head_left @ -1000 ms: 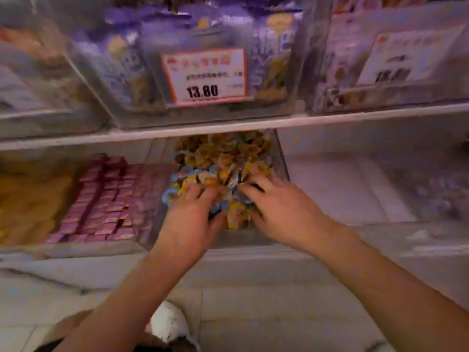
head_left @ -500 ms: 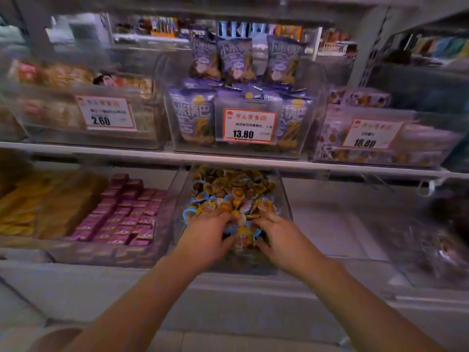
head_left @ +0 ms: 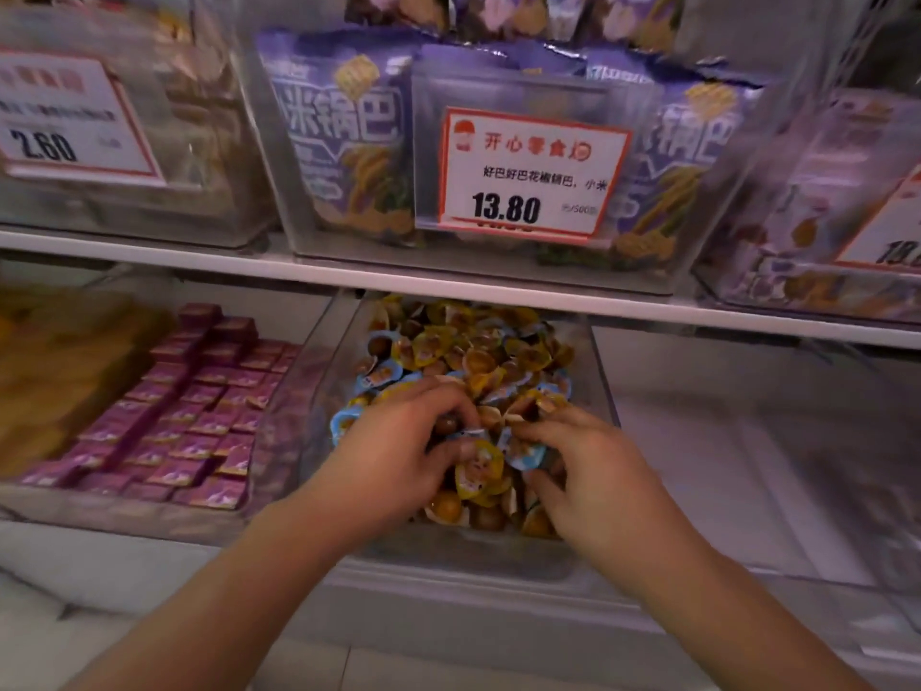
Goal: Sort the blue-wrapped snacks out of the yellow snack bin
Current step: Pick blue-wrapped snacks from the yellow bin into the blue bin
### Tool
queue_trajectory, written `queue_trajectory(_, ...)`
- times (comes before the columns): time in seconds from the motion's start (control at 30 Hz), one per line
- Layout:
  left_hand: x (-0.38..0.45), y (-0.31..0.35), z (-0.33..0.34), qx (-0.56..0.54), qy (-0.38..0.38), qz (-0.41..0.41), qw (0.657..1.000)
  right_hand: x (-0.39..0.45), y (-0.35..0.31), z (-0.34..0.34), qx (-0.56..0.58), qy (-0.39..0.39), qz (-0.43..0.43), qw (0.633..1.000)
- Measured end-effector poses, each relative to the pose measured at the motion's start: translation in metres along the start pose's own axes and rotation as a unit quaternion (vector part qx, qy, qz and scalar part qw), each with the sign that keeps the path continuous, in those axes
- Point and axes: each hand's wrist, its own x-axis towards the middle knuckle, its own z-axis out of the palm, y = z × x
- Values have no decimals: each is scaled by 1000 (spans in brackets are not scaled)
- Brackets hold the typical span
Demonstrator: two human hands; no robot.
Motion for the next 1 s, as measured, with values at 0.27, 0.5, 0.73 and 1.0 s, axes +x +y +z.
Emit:
queue_trajectory(0.27,-1,4,-6,-90,80,-102,988,11,9,-23,242,119,63,961)
queue_trajectory(0.5,10,42,-4,-502,111,-283,810,11,-2,-20,491,189,89,846)
queue_trajectory(0.73,16,73,13,-623,9,-286,727,5,-17,2,386,199,48,900)
queue_trajectory(1.0,18,75,19,-485,70,-193,850,-5,-9,-13,474,169,53,863)
